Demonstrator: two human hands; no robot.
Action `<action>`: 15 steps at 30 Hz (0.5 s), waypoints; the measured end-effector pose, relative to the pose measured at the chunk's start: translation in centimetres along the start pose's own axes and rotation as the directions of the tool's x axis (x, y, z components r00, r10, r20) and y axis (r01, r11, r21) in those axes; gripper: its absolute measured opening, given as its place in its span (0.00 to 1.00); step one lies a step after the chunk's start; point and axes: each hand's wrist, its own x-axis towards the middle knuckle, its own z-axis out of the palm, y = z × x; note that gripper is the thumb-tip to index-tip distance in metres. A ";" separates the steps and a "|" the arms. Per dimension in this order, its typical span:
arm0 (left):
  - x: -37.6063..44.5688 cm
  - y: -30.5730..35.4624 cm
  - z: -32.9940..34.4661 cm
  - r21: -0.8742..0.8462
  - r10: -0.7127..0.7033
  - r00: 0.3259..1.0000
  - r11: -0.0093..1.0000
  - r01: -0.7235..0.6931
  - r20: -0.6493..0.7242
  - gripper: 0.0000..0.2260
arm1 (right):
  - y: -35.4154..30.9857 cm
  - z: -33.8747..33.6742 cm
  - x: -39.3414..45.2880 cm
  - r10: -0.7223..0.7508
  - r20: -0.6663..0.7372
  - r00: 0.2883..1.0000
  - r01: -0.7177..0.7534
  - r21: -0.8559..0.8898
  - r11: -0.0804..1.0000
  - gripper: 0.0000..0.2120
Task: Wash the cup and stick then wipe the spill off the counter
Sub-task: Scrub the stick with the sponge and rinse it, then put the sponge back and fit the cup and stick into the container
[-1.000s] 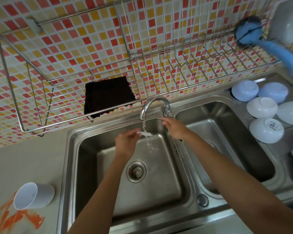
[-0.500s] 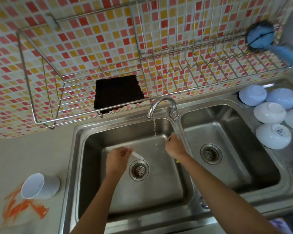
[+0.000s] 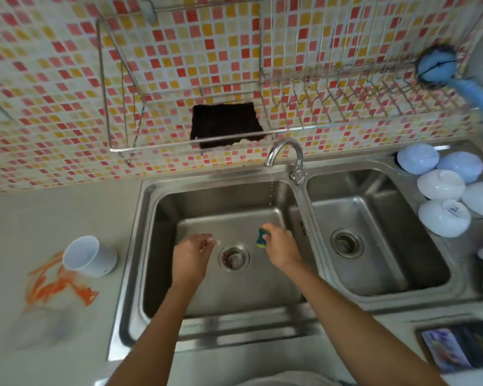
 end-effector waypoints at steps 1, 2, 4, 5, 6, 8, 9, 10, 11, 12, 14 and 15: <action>-0.2 -0.2 -0.5 -0.007 0.002 1.000 1.000 -0.002 0.006 0.06 | -0.3 0.2 -0.3 0.007 -0.001 1.000 -0.007 0.000 1.000 0.13; -0.2 -0.4 -1.0 -0.018 0.015 1.000 1.000 -0.015 -0.003 0.05 | -0.9 0.0 -0.6 0.004 -0.013 1.000 -0.004 0.007 1.000 0.13; -0.2 -0.7 -2.2 -0.029 0.040 0.999 0.999 -0.041 -0.028 0.05 | -2.6 -0.5 -0.9 -0.028 -0.080 0.996 0.031 0.046 0.998 0.15; 0.0 -0.7 -2.8 -0.044 0.039 0.999 0.998 -0.040 -0.029 0.05 | -3.6 -1.0 -0.9 -0.071 -0.140 0.988 0.080 0.062 0.995 0.16; 0.2 -0.9 -3.5 -0.063 0.030 0.999 0.998 -0.031 -0.025 0.05 | -4.9 -1.5 -0.9 -0.113 -0.201 0.973 0.130 0.073 0.989 0.16; 1.0 -1.0 -5.2 -0.106 0.002 1.000 0.994 -0.004 -0.018 0.05 | -8.6 -3.3 -0.9 -0.143 -0.280 0.949 0.204 0.205 0.957 0.13; 1.5 -1.3 -6.0 -0.132 -0.004 1.000 0.991 0.001 -0.025 0.05 | -10.6 -4.3 -0.8 -0.152 -0.307 0.939 0.245 0.290 0.925 0.12; 2.0 -1.5 -6.9 -0.161 -0.008 0.999 0.987 0.002 -0.039 0.05 | -12.9 -5.5 -0.7 -0.171 -0.340 0.925 0.295 0.355 0.887 0.12; 2.4 -1.6 -7.9 -0.189 -0.014 0.999 0.982 0.004 -0.048 0.06 | -15.2 -6.7 -0.5 -0.193 -0.380 0.905 0.350 0.405 0.845 0.11; 2.7 -1.6 -8.8 -0.210 -0.008 0.998 0.978 -0.004 -0.056 0.07 | -17.3 -7.8 -0.2 -0.211 -0.414 0.885 0.400 0.445 0.801 0.10; 3.1 -1.9 -10.6 -0.238 0.010 0.998 0.971 -0.025 -0.062 0.07 | -21.0 -9.2 1.2 -0.224 -0.464 0.857 0.459 0.489 0.742 0.09; 3.1 -2.1 -11.4 -0.253 0.009 0.998 0.967 -0.024 -0.062 0.07 | -22.4 -9.5 2.3 -0.211 -0.477 0.853 0.458 0.489 0.742 0.09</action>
